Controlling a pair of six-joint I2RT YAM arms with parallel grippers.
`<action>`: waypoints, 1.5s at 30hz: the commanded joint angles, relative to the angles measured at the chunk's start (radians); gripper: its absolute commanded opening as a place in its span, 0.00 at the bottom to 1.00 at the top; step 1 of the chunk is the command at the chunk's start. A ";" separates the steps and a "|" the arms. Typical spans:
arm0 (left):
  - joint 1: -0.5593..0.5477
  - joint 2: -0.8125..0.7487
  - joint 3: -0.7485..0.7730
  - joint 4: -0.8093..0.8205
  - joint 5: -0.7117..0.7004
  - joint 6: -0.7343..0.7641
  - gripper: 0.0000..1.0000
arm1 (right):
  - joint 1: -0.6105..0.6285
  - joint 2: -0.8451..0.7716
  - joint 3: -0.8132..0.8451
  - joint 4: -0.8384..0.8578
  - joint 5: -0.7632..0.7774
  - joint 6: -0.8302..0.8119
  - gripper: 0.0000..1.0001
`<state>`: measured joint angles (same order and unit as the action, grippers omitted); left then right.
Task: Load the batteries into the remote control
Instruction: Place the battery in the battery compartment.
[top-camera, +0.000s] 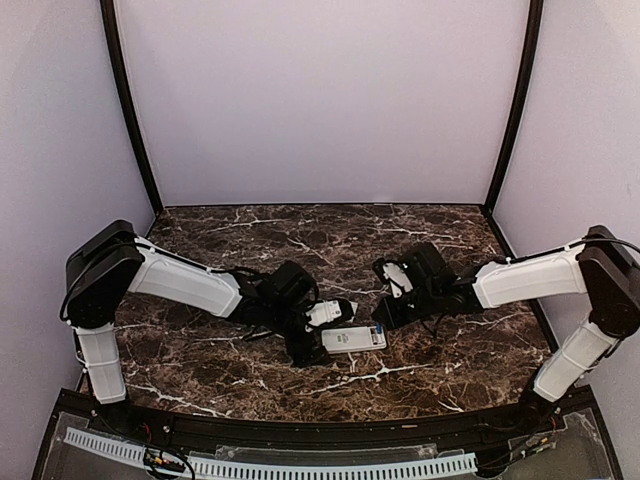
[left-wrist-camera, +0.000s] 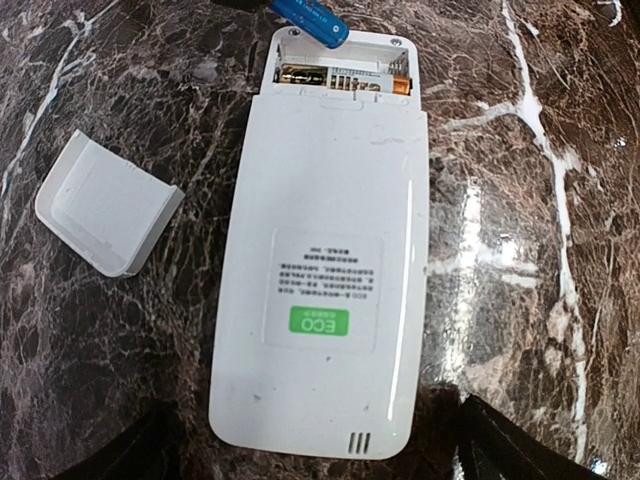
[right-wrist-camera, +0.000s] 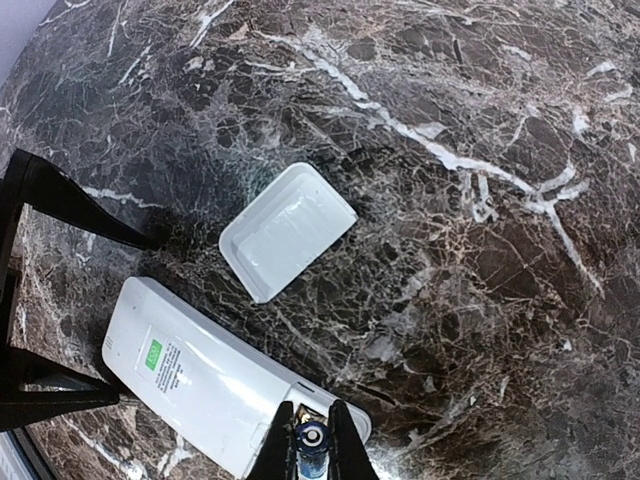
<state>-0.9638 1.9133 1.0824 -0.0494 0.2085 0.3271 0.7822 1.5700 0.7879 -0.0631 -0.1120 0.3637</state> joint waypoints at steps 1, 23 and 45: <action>0.005 0.033 0.013 -0.027 0.016 0.019 0.93 | -0.008 0.023 -0.033 0.078 -0.008 -0.003 0.00; 0.005 0.078 0.037 -0.089 0.059 -0.003 0.39 | -0.005 0.004 -0.118 0.068 -0.007 0.047 0.00; 0.005 0.090 0.036 -0.094 0.032 -0.018 0.13 | 0.018 0.062 -0.160 0.025 -0.055 0.133 0.00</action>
<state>-0.9585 1.9556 1.1309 -0.0502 0.2539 0.3374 0.7853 1.5898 0.6735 0.0875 -0.1574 0.4774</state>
